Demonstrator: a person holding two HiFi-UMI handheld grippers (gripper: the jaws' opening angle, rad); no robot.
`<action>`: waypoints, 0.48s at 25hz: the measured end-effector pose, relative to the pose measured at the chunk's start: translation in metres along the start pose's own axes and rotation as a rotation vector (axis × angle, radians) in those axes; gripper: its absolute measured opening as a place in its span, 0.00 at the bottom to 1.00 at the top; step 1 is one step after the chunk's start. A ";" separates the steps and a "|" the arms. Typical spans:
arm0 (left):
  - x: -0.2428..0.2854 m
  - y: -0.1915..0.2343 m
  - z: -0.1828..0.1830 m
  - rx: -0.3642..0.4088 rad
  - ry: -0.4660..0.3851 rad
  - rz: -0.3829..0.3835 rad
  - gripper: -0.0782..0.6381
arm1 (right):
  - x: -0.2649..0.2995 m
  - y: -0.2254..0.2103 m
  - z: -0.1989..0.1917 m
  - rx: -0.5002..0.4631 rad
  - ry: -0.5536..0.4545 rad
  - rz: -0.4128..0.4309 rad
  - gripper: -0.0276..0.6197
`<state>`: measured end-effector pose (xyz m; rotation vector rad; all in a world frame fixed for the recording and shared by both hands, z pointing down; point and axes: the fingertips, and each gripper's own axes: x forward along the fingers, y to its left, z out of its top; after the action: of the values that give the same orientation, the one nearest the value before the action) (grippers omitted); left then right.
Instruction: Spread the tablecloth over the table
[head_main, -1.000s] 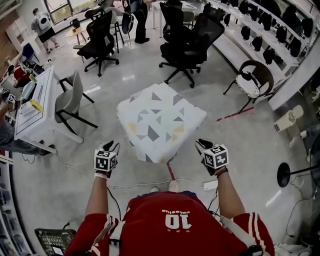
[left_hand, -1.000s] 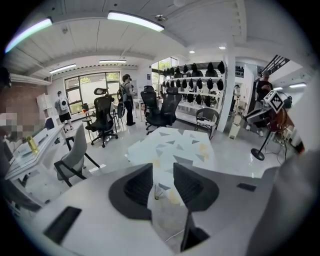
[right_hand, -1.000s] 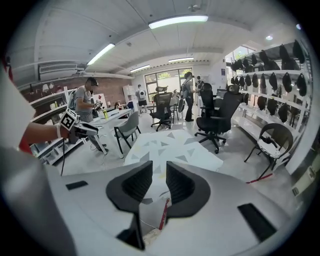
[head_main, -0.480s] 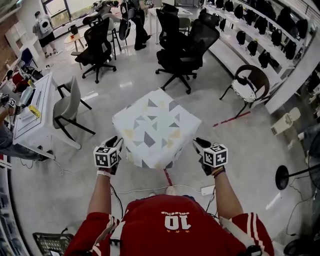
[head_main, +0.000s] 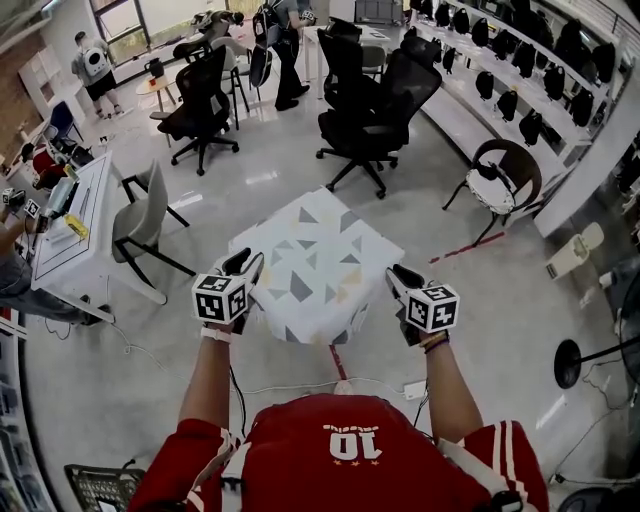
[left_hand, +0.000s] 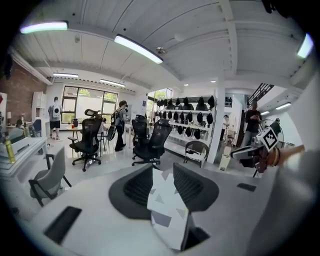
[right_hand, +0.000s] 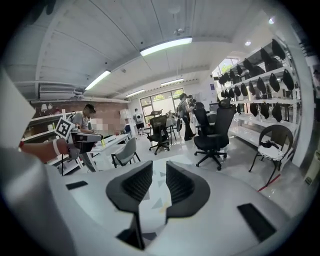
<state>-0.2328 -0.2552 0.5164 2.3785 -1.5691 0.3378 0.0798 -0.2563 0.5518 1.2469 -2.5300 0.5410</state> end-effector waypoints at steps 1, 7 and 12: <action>0.001 -0.006 0.009 0.009 -0.013 -0.008 0.30 | -0.002 0.001 0.007 -0.003 -0.018 -0.004 0.17; 0.000 -0.042 0.057 0.008 -0.094 -0.058 0.30 | -0.009 0.009 0.043 -0.037 -0.098 -0.007 0.17; -0.008 -0.068 0.095 0.059 -0.175 -0.078 0.28 | -0.020 0.019 0.075 -0.061 -0.178 0.001 0.17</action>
<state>-0.1691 -0.2561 0.4187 2.5683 -1.5526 0.1649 0.0706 -0.2644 0.4727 1.3262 -2.6694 0.3649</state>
